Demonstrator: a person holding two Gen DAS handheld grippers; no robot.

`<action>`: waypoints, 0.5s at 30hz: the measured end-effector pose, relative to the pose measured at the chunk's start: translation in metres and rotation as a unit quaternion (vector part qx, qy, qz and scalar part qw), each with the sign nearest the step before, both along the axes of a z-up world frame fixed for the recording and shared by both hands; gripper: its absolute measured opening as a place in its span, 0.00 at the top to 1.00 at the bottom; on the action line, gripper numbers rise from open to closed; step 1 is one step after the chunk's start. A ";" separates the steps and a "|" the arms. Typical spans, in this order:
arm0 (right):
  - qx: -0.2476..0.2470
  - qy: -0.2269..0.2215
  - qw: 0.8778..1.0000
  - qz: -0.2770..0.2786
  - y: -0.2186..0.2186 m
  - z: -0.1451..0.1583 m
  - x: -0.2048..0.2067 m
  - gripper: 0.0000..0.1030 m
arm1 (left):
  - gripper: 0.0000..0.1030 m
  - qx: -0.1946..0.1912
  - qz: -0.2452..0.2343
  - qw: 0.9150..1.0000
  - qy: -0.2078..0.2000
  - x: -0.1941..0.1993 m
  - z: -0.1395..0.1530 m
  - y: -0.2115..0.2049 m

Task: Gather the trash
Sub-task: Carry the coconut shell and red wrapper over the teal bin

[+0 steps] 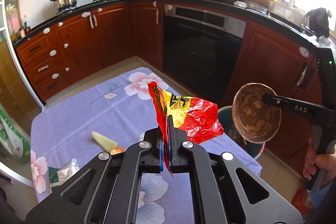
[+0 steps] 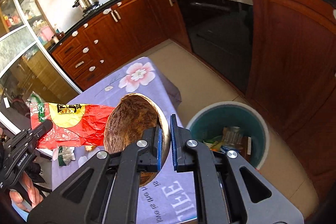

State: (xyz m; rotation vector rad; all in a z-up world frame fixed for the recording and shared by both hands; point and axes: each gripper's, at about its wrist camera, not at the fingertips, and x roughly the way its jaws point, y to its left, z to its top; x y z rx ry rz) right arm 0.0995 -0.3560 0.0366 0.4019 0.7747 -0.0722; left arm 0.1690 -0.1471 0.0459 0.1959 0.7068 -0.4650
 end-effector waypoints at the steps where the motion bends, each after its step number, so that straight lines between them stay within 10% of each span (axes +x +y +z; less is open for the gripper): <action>1: -0.003 -0.001 1.000 -0.010 -0.010 -0.001 -0.005 0.93 | 0.97 0.003 -0.009 1.000 0.002 -0.001 -0.002 -0.012; 15: 0.032 0.014 0.995 -0.095 -0.127 -0.040 -0.058 0.93 | 0.97 0.082 -0.087 0.991 0.054 0.004 -0.063 -0.154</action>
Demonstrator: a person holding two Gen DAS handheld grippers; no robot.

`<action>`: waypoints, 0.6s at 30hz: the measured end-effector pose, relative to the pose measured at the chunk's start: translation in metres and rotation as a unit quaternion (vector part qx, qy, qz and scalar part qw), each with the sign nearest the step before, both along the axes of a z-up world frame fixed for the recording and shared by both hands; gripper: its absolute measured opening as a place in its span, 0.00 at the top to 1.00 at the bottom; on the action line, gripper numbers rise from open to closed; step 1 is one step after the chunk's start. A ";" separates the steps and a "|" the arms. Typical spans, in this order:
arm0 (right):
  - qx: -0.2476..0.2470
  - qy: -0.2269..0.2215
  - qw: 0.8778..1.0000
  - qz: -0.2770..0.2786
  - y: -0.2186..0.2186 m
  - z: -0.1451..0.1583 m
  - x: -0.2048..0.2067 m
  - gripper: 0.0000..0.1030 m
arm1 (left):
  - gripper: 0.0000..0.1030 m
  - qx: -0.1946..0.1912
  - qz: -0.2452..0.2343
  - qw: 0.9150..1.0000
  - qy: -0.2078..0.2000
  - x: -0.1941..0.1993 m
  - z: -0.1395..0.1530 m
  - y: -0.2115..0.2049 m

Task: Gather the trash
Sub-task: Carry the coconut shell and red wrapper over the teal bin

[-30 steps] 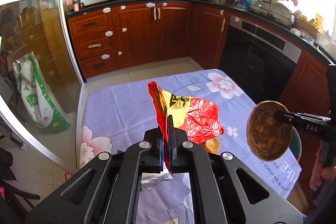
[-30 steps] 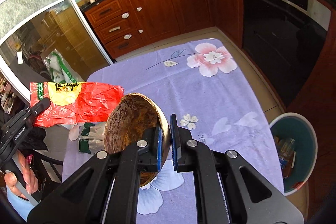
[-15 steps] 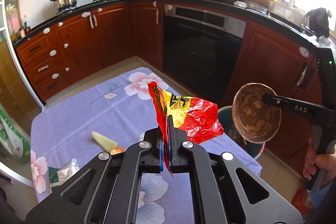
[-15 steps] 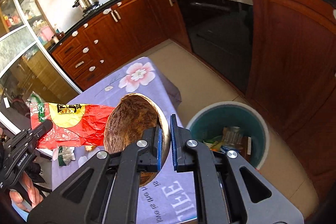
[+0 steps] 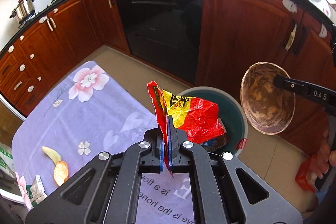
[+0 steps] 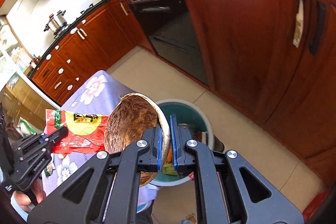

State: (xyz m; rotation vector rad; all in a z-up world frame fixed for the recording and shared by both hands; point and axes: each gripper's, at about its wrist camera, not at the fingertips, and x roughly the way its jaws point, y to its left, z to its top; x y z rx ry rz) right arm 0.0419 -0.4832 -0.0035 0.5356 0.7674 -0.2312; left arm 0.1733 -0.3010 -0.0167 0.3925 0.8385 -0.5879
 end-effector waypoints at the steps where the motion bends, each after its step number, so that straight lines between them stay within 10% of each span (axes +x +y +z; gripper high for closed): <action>1: 0.003 0.002 1.000 -0.005 -0.006 -0.003 -0.002 0.93 | 0.97 0.007 -0.003 1.000 0.002 0.000 -0.004 -0.006; 15: 0.019 0.042 0.999 -0.017 -0.047 -0.032 0.014 0.93 | 0.94 0.093 -0.093 0.989 0.074 0.010 -0.080 -0.088; 18: 0.019 0.053 0.998 -0.015 -0.048 -0.036 0.021 0.93 | 0.60 0.095 -0.085 0.989 0.073 0.017 -0.085 -0.097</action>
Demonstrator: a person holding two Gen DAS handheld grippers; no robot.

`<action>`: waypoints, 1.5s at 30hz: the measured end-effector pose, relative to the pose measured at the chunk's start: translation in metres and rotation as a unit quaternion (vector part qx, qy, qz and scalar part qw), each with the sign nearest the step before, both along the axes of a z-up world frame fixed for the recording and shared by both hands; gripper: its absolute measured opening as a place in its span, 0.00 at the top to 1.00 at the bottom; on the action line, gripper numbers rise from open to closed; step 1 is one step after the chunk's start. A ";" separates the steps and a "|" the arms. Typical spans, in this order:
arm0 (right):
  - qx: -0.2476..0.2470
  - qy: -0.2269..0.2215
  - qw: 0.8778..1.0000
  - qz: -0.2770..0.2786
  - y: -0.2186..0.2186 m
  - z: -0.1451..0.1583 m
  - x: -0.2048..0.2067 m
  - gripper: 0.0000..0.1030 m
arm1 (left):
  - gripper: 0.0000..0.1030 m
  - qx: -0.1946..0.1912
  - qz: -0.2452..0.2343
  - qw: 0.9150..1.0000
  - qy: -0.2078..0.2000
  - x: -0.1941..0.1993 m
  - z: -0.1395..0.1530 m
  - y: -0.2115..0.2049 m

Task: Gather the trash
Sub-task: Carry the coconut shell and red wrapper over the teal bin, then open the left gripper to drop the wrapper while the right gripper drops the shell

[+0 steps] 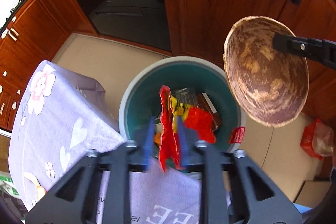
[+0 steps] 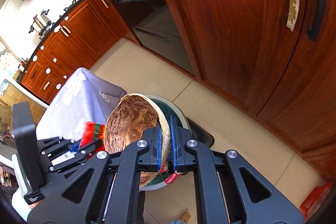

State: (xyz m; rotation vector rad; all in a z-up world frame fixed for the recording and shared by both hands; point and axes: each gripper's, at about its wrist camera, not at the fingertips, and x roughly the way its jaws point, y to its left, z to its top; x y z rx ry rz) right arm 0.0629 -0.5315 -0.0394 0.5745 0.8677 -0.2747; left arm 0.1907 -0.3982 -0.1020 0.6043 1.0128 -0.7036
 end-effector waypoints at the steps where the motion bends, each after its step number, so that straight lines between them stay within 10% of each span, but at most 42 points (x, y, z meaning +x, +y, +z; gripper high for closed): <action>1: 0.000 0.003 1.000 0.001 0.000 -0.001 0.002 0.93 | 0.49 -0.008 0.003 1.000 -0.007 0.002 0.002 0.000; 24: 0.008 0.047 0.997 0.060 0.028 -0.028 0.059 0.91 | 0.21 -0.117 0.075 0.990 0.019 0.022 0.044 0.060; 27: 0.017 0.050 0.996 0.073 0.037 -0.031 0.066 0.81 | 0.15 -0.123 0.072 0.990 0.020 0.021 0.045 0.065; 31: 0.015 0.045 0.996 0.079 0.048 -0.028 0.071 0.22 | 0.09 -0.132 0.072 0.988 0.022 0.021 0.046 0.070; 45: -0.004 0.055 0.996 0.064 0.069 -0.014 0.069 0.13 | 0.05 -0.155 0.060 0.986 0.028 0.014 0.048 0.089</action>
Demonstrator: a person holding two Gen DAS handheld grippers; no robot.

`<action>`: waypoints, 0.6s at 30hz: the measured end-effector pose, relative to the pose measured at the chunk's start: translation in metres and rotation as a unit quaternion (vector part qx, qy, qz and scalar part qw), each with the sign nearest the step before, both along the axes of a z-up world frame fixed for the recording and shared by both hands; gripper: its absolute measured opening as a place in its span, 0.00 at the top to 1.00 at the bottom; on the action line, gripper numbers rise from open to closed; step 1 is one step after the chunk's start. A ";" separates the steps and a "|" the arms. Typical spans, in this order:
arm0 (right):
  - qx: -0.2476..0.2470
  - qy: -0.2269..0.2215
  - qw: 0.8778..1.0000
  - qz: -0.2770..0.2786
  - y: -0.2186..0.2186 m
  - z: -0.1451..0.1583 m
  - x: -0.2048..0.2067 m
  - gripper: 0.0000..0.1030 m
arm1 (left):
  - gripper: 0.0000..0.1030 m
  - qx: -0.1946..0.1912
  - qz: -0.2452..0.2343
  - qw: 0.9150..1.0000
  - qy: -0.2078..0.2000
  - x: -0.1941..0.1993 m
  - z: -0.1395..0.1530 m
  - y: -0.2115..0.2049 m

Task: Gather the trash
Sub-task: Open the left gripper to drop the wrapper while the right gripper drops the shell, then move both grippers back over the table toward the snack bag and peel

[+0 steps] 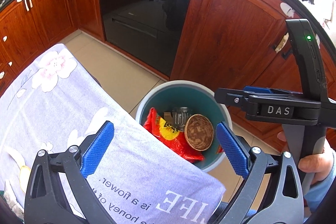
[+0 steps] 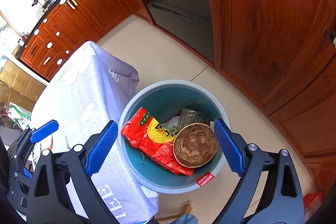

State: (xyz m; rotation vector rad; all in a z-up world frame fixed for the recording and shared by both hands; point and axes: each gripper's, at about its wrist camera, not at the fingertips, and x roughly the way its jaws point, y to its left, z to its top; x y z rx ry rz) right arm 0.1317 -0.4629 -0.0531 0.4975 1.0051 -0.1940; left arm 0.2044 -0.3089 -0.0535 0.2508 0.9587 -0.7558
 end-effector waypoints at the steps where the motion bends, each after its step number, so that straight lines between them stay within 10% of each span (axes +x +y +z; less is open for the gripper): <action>1: -0.001 0.001 1.000 0.000 0.002 0.001 0.001 0.09 | 0.05 -0.001 -0.001 1.000 -0.001 -0.001 0.001 0.001; 18: -0.017 -0.026 0.999 0.041 0.086 0.027 0.006 0.08 | 0.04 -0.011 0.060 0.998 -0.032 -0.019 0.021 0.117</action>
